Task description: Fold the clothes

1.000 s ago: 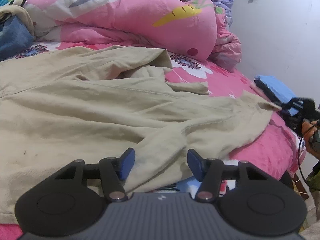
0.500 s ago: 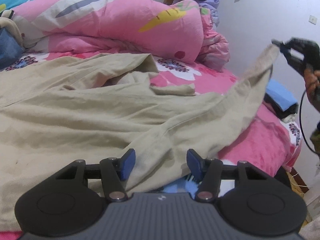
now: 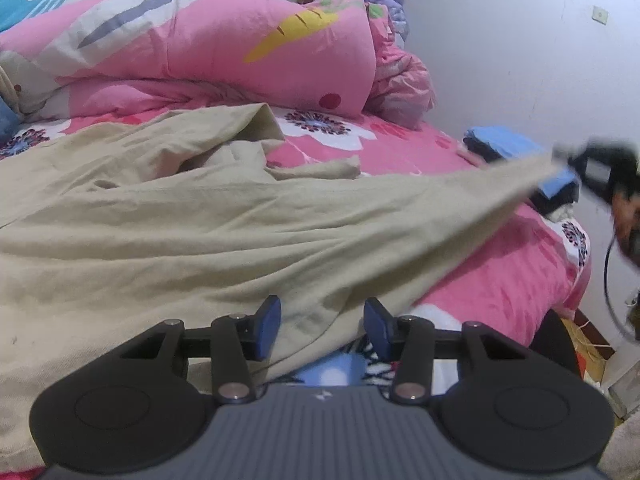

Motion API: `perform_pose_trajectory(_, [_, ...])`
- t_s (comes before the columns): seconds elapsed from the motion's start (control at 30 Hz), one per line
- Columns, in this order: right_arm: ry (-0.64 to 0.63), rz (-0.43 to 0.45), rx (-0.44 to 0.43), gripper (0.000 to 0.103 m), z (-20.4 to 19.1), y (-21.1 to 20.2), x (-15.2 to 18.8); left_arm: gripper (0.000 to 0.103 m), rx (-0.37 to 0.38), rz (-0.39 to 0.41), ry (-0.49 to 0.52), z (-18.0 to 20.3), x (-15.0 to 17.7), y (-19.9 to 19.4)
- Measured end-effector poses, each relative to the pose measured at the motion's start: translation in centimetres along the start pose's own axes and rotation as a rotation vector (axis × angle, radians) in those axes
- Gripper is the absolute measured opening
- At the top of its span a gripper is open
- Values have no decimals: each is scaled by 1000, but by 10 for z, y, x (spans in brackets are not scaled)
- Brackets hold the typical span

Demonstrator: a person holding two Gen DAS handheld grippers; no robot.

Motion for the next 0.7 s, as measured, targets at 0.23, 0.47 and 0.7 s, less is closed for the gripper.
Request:
perform_pose_trajectory(0.23, [185,0,112,40,53,-40,22,59,-20,-40,-26,-2,10,-22])
perform_pose_trajectory(0.47, [123,-164,-152,47,-21,-53,72,65,-24,-91,-260,-22,32,-44])
perform_pose_trajectory(0.7, [305,-574,-360,47,-85,30,165,65,55,-15,-533,-46,36,-42])
Point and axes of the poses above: each gripper's, at about its wrist camera, not at the fingertips, and y roughly the way its jaws point, z to its right, x to its underside, the point moved 1 cm from there along y, roughly the way its jaws point, and after that the axes turned 4 degrees about -x, right-handed, at the moved point
